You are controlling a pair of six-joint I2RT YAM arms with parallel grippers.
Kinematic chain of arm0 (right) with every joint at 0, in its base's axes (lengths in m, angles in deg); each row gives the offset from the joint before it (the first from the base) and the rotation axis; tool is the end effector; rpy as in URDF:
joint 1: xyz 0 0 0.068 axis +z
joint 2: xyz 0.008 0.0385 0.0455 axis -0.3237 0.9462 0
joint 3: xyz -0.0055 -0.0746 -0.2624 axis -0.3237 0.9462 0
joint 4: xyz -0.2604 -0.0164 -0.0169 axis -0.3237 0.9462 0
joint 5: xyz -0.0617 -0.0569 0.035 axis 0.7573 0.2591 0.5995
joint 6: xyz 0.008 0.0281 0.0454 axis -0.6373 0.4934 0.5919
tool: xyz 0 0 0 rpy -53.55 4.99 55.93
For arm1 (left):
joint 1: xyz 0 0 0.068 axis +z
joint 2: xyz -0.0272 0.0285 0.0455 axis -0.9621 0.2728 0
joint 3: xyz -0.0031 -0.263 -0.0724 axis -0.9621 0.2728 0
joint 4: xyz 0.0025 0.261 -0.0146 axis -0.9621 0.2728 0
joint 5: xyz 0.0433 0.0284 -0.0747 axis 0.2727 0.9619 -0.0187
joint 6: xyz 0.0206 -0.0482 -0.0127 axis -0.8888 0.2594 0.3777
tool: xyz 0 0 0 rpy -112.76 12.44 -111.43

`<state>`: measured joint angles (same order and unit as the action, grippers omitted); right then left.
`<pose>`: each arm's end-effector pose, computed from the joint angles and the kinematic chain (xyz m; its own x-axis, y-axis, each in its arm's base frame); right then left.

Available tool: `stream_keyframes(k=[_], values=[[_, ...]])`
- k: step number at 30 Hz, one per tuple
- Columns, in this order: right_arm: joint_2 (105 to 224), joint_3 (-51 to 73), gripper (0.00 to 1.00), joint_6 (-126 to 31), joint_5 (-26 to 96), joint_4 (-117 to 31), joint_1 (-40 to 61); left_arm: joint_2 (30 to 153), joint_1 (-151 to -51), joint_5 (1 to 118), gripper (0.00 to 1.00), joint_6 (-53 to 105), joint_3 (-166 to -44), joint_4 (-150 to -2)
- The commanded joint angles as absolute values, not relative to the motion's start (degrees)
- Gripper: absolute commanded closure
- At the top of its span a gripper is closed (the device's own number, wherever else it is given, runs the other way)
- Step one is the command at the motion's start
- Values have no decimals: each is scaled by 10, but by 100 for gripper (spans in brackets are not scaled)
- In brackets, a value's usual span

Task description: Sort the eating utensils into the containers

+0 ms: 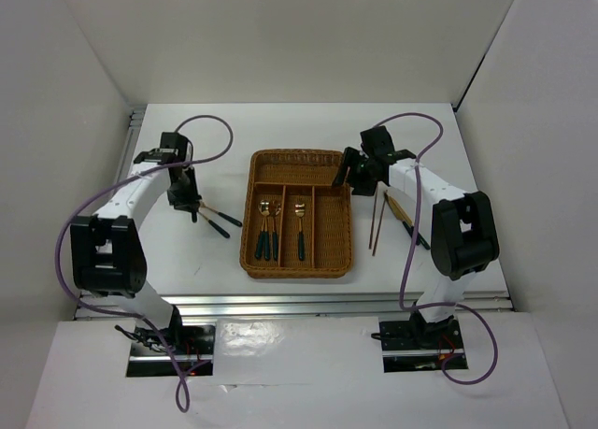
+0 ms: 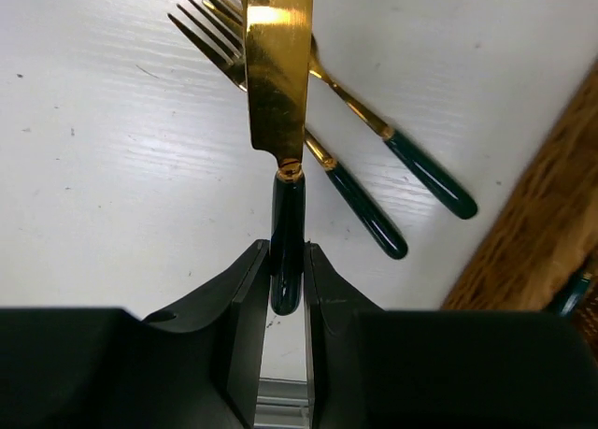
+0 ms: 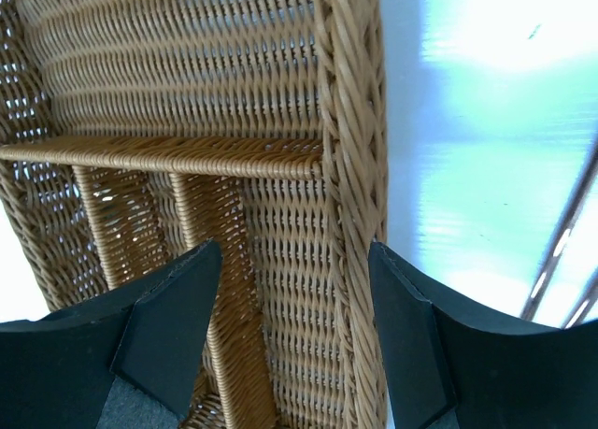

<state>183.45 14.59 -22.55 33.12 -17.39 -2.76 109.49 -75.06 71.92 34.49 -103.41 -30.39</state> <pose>0.3578 0.1093 0.2236 -0.8514 0.2938 -0.4345 0.0970 0.9024 0.4199 0.3285 -0.0025 0.2352 -0.8597 -0.3259 -0.3934 -0.3245 0.9431 -0.0720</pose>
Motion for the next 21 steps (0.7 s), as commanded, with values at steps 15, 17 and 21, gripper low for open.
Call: stream_keyframes(k=[15,17,21], values=[[1709,163,27,-230,406,-144,-118,1006,-1027,611,74,513,-1169,-341],[1698,176,27,-223,431,-129,-123,1024,-1069,611,74,527,-1176,-369],[1668,205,25,-207,442,-118,-123,1066,-1168,611,74,563,-1183,-414]])
